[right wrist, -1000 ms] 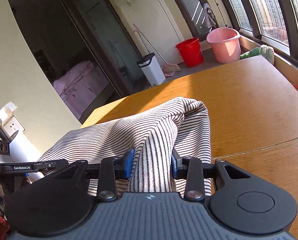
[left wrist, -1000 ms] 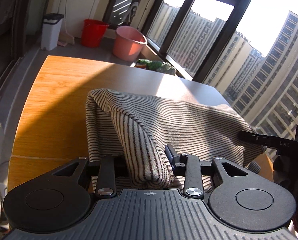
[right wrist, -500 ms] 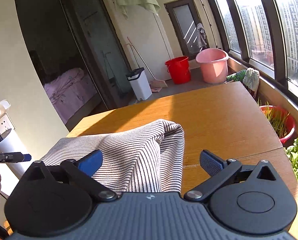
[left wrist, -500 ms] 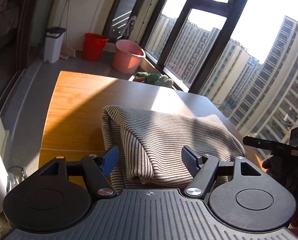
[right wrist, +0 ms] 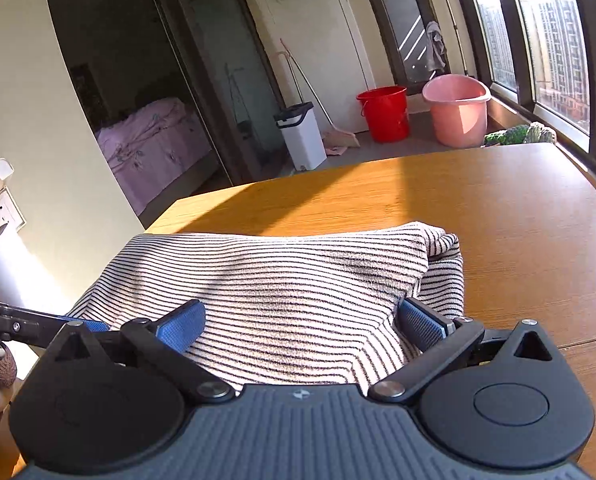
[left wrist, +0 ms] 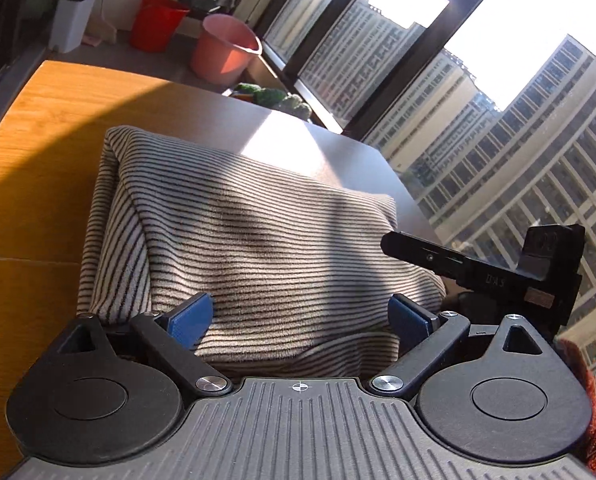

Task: Fold clothes
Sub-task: 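Smooth the folded shirt with the left tool while the right tool presses it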

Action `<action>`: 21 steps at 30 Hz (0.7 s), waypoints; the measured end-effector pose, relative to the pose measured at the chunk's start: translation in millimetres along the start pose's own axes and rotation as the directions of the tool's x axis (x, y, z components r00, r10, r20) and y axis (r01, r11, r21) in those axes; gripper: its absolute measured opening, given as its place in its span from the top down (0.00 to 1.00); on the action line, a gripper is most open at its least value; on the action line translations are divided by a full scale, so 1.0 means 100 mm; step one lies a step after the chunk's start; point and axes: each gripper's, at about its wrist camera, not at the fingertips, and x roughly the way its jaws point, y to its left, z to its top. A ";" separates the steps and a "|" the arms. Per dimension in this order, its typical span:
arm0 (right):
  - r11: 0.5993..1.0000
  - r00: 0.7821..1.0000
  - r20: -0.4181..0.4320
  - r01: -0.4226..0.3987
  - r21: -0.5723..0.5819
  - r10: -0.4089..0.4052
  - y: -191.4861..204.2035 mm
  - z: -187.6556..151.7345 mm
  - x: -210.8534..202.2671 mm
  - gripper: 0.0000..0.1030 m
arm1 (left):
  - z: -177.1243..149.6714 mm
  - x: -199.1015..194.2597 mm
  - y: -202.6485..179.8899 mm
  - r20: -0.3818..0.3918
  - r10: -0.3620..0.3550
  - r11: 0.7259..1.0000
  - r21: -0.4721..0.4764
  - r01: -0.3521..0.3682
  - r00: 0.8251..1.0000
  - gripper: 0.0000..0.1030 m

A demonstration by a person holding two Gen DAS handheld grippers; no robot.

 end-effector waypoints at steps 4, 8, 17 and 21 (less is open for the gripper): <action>0.994 0.999 0.033 -0.029 0.104 0.026 -0.10 0.00 -0.01 0.00 | 0.39 0.25 0.18 -0.012 -0.013 0.997 -0.075 0.012 1.000 0.02; 0.986 0.998 0.061 -0.024 0.165 0.015 -0.08 -0.06 -0.02 0.00 | 0.70 0.54 0.25 0.016 0.016 0.995 -0.095 -0.015 1.000 0.00; 1.000 1.000 -0.021 -0.004 -0.001 0.004 0.25 -0.12 -0.04 0.00 | 0.76 0.84 0.01 0.196 0.217 0.975 -0.009 -0.220 0.956 0.00; 0.996 0.997 0.073 0.025 -0.091 -0.018 0.26 0.00 -0.30 0.00 | 0.62 0.94 -0.24 0.245 0.310 0.927 0.137 -0.349 0.919 0.00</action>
